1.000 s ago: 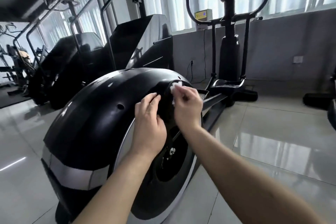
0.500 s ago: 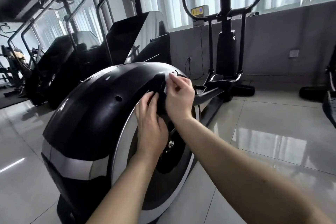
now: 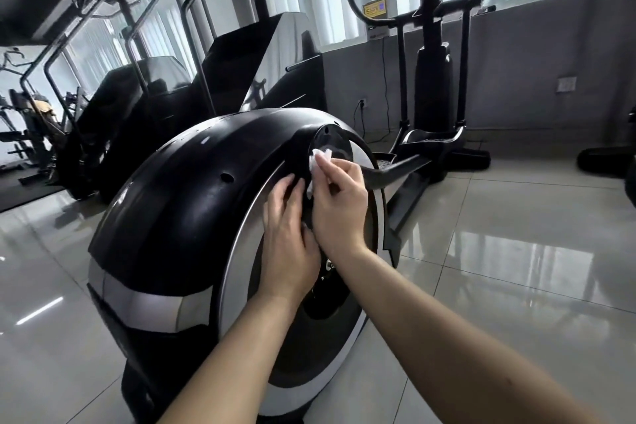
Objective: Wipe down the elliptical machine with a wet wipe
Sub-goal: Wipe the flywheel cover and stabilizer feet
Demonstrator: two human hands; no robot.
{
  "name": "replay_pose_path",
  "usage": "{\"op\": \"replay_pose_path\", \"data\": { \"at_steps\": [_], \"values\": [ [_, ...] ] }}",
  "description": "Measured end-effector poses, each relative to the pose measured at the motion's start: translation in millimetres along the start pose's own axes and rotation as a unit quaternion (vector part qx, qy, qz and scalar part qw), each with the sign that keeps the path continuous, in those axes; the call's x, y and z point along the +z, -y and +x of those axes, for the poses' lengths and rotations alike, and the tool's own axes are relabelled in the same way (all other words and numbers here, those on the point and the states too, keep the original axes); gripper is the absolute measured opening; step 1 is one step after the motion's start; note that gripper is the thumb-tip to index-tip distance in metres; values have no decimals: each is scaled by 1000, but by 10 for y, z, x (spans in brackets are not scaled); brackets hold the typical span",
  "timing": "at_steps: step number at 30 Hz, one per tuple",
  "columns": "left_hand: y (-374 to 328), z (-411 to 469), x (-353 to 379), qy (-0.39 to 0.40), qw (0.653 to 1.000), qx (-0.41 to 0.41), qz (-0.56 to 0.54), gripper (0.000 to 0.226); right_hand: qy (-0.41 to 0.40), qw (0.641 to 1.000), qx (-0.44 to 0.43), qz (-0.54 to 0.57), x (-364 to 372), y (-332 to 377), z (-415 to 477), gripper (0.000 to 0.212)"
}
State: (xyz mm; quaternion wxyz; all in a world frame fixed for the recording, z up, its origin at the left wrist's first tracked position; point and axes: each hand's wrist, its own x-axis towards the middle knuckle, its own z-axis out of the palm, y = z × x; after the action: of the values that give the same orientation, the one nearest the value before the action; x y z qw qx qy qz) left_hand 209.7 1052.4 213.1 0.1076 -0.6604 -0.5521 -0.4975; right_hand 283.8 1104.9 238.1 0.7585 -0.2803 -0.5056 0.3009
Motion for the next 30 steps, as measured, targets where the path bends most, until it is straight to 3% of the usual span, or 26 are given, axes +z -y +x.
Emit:
{"op": "replay_pose_path", "data": {
  "at_steps": [2, 5, 8, 11, 14, 17, 22, 30],
  "values": [
    [17, -30, 1, 8, 1000, 3, -2, 71, -21, 1000, -3, -13, -77, -180, -3, 15],
    [67, -94, -14, 34, 999, 3, 0, 65, -82, 988, 127, -36, -272, -518, 104, 18],
    [137, -226, -41, 52, 998, -12, 17, 62, -64, 968, 241, -15, -466, -774, -39, 12],
    [158, -399, -73, 76, 996, -35, 21, 54, -17, 956, 290, 46, -625, -781, -334, 6],
    [116, -572, -66, 104, 989, -106, -2, 40, 75, 949, 305, 19, -783, -782, -624, 9],
    [47, -758, -45, 145, 968, -200, -43, 33, 151, 922, 349, 75, -922, -777, -781, 10],
    [53, -898, -119, 150, 962, -226, -39, 26, 237, 903, 344, 103, -967, -627, -791, 20],
    [100, -889, -167, 118, 960, -250, -42, 16, 277, 897, 339, 59, -918, -549, -815, 19]
  ]
}}
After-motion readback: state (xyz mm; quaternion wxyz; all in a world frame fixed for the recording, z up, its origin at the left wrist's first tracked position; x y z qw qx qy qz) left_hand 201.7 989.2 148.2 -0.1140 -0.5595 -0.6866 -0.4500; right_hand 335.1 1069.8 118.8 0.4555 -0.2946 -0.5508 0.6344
